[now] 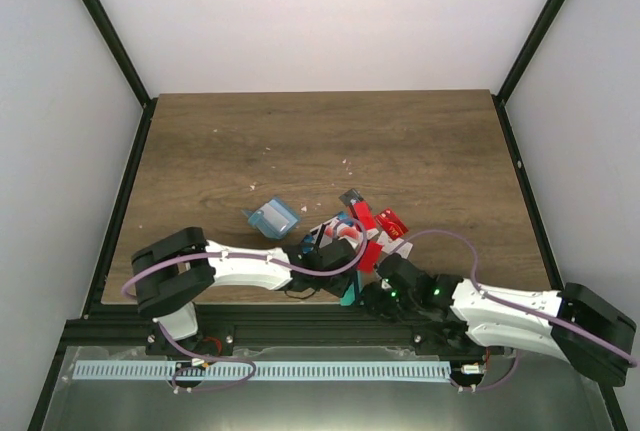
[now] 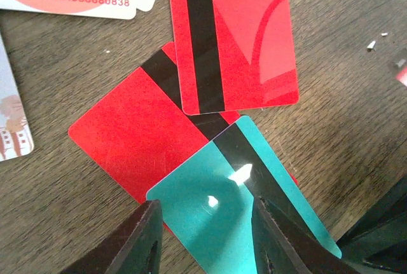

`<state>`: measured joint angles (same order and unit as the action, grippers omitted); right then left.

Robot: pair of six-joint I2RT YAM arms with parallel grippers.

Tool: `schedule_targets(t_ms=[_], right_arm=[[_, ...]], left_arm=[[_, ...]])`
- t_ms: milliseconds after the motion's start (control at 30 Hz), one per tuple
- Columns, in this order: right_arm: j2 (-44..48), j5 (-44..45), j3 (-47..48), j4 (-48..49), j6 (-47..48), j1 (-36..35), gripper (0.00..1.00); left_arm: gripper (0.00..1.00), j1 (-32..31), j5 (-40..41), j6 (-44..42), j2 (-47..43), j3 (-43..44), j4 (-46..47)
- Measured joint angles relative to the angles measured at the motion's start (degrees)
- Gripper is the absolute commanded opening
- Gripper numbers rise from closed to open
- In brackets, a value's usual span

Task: Put the credit cards into the card holder

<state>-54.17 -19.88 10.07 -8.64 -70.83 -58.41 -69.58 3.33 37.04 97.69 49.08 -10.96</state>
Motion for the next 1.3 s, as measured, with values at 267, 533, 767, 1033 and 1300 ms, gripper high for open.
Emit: schedule_targets(t_ms=[267, 533, 767, 1033, 1300], right_arm=[[0.0, 1.2, -2.3, 5.7, -2.6, -0.1, 0.44], [2.6, 3.4, -4.5, 7.8, -3.8, -0.2, 0.40], [3.8, 3.8, -4.6, 7.8, -3.1, -0.2, 0.29], [7.1, 5.8, -4.6, 7.5, -2.1, -0.2, 0.17], [6.8, 6.7, -4.6, 7.0, -2.4, -0.2, 0.01]], left_arm=[[0.39, -0.1, -1.4, -1.6, 0.5, 0.0, 1.5], [0.39, -0.1, -3.3, -4.0, 0.8, -0.2, 3.1], [0.38, -0.2, -5.2, -4.7, 1.5, -0.3, 5.7], [0.38, -0.2, -5.6, -4.7, 1.6, -0.7, 6.7], [0.37, -0.2, -5.6, -4.4, 0.8, -1.8, 7.4]])
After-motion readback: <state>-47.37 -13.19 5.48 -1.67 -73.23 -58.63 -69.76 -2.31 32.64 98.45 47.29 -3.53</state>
